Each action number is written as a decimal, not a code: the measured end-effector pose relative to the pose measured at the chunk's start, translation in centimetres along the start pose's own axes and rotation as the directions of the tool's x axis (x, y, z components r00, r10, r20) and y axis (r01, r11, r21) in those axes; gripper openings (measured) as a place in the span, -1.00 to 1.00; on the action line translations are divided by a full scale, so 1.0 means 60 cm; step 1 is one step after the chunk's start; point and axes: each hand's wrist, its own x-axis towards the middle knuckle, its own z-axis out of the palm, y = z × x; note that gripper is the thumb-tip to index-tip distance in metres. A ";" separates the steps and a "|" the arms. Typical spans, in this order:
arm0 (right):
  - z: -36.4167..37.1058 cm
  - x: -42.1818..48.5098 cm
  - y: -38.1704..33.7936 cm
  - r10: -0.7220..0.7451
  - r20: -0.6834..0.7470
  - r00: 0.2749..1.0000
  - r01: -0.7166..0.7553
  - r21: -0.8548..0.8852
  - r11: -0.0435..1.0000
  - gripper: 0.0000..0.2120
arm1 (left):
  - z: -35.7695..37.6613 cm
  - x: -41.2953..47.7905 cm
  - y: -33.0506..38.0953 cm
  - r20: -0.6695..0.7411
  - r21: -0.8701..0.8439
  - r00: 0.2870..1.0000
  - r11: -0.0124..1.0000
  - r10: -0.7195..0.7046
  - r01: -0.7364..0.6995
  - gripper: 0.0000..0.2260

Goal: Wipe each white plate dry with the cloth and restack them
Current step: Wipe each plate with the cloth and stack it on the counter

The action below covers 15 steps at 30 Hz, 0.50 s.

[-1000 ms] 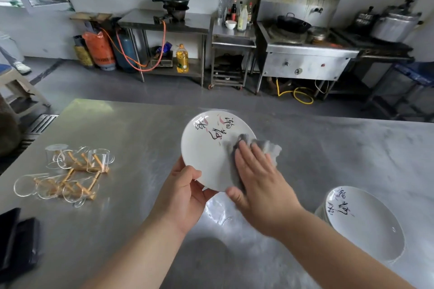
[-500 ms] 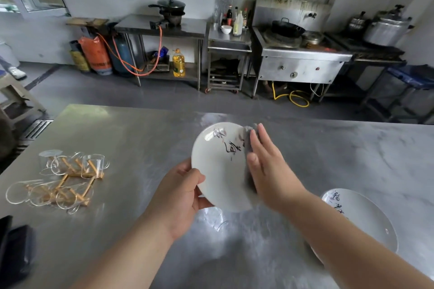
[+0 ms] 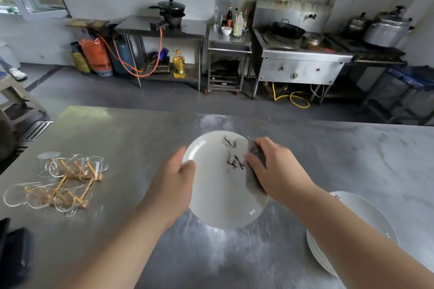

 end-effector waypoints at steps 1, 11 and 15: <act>-0.001 0.005 -0.010 -0.065 -0.027 0.997 0.064 -0.035 0.997 -0.81 | 0.005 -0.001 0.004 0.086 0.059 0.996 0.998 0.028 -0.033 -0.65; -0.014 -0.023 0.013 0.031 0.041 0.999 -0.033 0.048 0.998 -0.83 | -0.014 0.009 0.009 0.149 -0.019 0.988 0.999 0.043 -0.040 -0.67; -0.006 -0.023 -0.005 -0.016 0.053 0.998 0.015 0.022 1.000 -0.81 | -0.021 0.030 0.039 0.327 0.075 0.945 0.995 0.033 -0.061 -0.64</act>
